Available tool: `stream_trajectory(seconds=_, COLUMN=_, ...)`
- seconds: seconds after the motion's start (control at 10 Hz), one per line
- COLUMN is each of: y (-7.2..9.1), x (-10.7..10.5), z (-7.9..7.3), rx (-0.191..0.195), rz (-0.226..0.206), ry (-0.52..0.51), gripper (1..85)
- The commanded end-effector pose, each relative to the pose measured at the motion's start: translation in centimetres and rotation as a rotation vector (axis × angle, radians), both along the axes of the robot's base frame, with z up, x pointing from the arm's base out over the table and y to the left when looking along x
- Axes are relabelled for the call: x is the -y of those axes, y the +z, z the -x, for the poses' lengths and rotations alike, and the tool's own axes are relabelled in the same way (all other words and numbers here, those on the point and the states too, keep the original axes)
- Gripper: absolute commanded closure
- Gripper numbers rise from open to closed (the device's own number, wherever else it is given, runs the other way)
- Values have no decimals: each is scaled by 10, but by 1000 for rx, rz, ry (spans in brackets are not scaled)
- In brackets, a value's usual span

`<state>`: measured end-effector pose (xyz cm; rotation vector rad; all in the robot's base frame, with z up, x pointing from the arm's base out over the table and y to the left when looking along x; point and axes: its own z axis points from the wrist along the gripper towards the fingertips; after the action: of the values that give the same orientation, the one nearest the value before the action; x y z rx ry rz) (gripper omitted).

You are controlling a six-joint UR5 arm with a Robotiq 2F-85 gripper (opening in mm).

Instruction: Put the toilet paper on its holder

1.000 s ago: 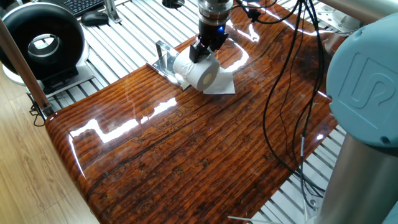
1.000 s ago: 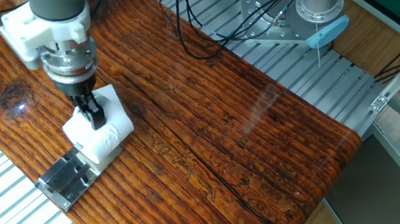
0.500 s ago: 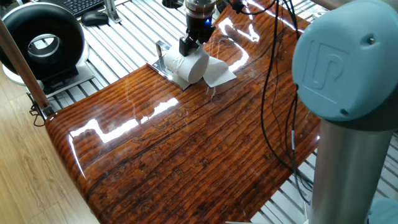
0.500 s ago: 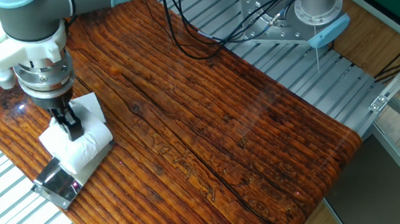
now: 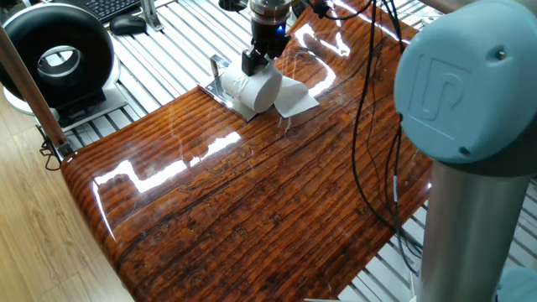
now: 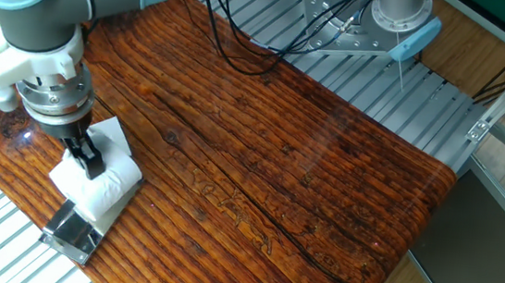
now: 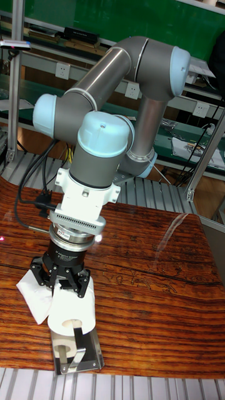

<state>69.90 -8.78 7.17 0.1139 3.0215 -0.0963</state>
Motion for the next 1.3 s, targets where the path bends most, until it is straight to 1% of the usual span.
stream_trajectory(seconds=0.0, y=1, x=-7, z=-3, rx=11, rz=-35, ry=-12, gripper=847)
stream_trajectory(seconds=0.3, y=1, x=-11, z=-4, rx=16, rz=-51, ry=-15, gripper=847)
stream_trajectory(seconds=0.5, y=1, x=-11, z=-2, rx=-1, rz=-56, ry=-2, gripper=847)
stream_trajectory(seconds=0.7, y=1, x=-5, z=-7, rx=-10, rz=-61, ry=7, gripper=847)
stream_trajectory(seconds=0.8, y=1, x=-5, z=-10, rx=-16, rz=-56, ry=8, gripper=847)
stream_trajectory(seconds=1.1, y=0, x=-10, z=-20, rx=-27, rz=-42, ry=7, gripper=847)
stream_trajectory(seconds=1.2, y=-1, x=-12, z=-25, rx=-30, rz=-40, ry=10, gripper=847)
